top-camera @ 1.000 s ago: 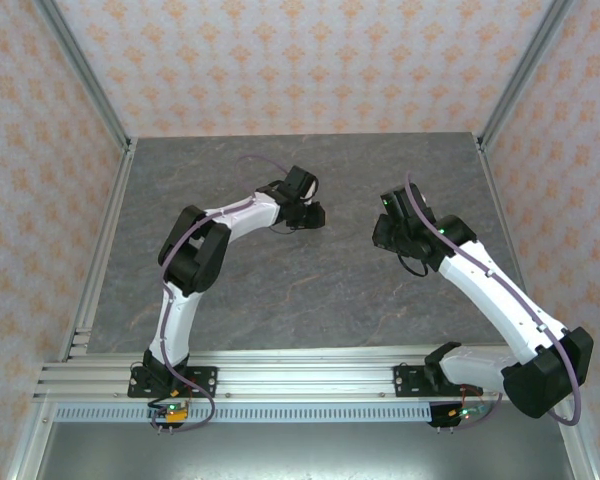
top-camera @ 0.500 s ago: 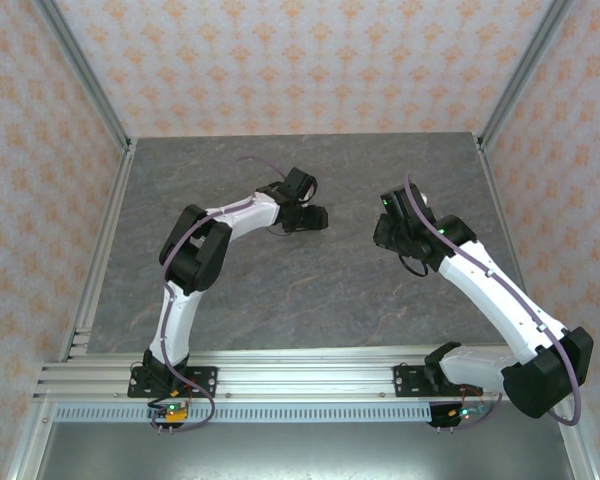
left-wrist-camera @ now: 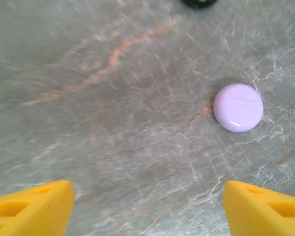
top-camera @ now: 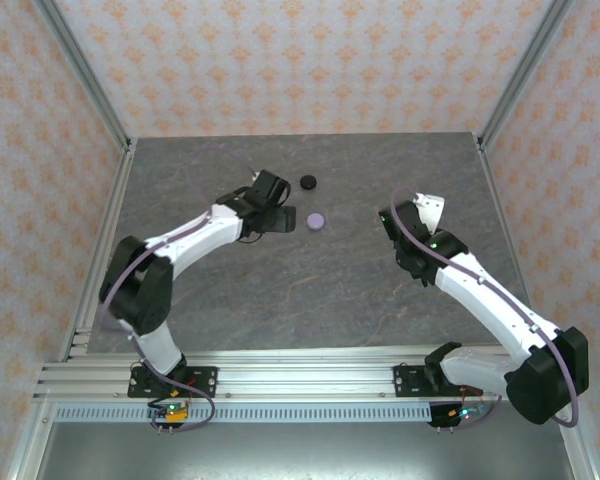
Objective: Insert the wireless bluetooth earbuds into the charging case
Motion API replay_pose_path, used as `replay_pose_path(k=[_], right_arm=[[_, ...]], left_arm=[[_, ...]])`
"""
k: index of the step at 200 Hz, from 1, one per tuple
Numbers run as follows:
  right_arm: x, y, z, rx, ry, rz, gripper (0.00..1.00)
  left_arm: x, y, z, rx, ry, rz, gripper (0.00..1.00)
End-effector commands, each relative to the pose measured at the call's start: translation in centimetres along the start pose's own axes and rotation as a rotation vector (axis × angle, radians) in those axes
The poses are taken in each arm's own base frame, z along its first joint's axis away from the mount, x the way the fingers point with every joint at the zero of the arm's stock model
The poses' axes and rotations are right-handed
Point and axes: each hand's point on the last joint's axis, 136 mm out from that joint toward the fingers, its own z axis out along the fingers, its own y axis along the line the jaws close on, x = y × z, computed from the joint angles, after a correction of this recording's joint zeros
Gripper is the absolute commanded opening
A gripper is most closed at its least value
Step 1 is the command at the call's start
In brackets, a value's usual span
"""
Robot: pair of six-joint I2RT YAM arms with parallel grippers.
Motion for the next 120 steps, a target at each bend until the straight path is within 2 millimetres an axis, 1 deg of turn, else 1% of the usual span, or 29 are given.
replay_pose_path(k=[1,11,32,43,55,73,89,120], right_arm=[[-2.6,-2.0,0.6,0.123,-0.162,-0.008,0.44],[-2.6,-2.2,1.3,0.125,-0.169,-0.004,0.45],[-1.8,-2.1,3.4,0.080,-0.163,0.000,0.46],[-1.4,-1.7,4.4,0.028,-0.167,-0.003,0.47],[-1.1,-1.6,5.4,-0.016,-0.169,0.026,0.49],[-0.7,-1.5,6.7,-0.090,-0.150,0.057,0.53],[-0.3,-1.5,7.6,-0.127,-0.155,0.060,0.56],[0.0,-1.0,8.8,-0.177,-0.197,0.079,0.59]], left_arm=[[0.2,4.5,-1.9,-0.156,-0.055,0.061,0.81],[0.2,5.6,-2.8,-0.182,-0.075,0.070,0.82],[-0.1,8.2,-4.5,-0.264,-0.131,0.095,0.83],[-0.4,9.6,-5.4,-0.322,-0.167,0.108,0.85],[-0.6,10.8,-5.9,-0.372,-0.195,0.128,0.90],[-0.5,12.3,-6.0,-0.410,-0.222,0.146,0.97],[-0.5,13.3,-5.5,-0.410,-0.237,0.155,1.00],[0.3,14.3,-3.5,-0.336,-0.296,0.171,1.00]])
